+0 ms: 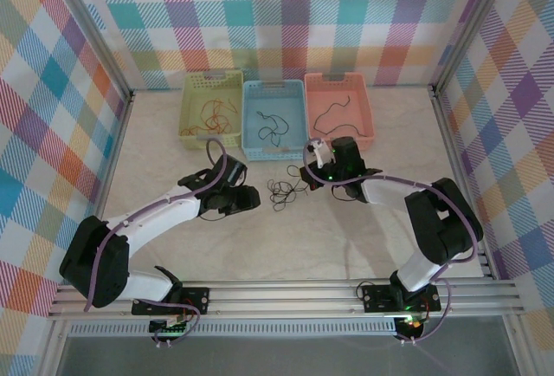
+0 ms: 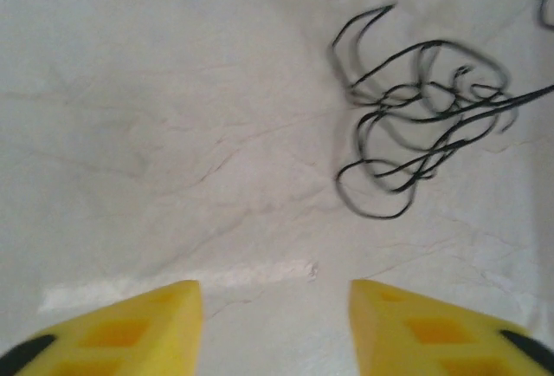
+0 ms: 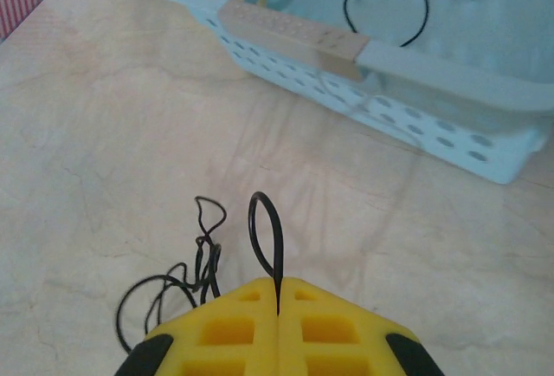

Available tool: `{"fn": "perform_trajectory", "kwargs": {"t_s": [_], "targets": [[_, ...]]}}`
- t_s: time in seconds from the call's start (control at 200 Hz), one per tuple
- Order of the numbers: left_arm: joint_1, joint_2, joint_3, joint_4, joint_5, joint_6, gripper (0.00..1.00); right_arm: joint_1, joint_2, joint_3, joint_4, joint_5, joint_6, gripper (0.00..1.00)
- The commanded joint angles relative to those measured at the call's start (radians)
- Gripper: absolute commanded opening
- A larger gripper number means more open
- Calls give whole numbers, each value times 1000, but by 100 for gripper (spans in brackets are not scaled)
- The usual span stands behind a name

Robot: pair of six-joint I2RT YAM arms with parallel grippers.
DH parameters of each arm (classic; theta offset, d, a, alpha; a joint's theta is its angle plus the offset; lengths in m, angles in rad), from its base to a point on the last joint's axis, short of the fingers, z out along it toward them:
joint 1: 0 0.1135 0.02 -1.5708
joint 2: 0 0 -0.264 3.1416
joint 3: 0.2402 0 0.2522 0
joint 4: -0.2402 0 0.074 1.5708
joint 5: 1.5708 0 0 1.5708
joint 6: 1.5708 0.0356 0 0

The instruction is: Untangle the cables

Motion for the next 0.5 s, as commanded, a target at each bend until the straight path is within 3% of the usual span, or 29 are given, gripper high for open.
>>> {"fn": "perform_trajectory", "kwargs": {"t_s": [0.0,0.18,0.335,0.495], "targets": [[7,-23,49,-92,-22,37,60,7,15,13,10,-22,-14,0],[23,49,136,-55,52,52,62,12,28,26,-4,-41,-21,0],[58,204,228,3,161,67,59,16,27,29,-10,-35,-29,0],[97,371,326,17,177,69,56,17,28,31,-16,-33,-32,0]]}}
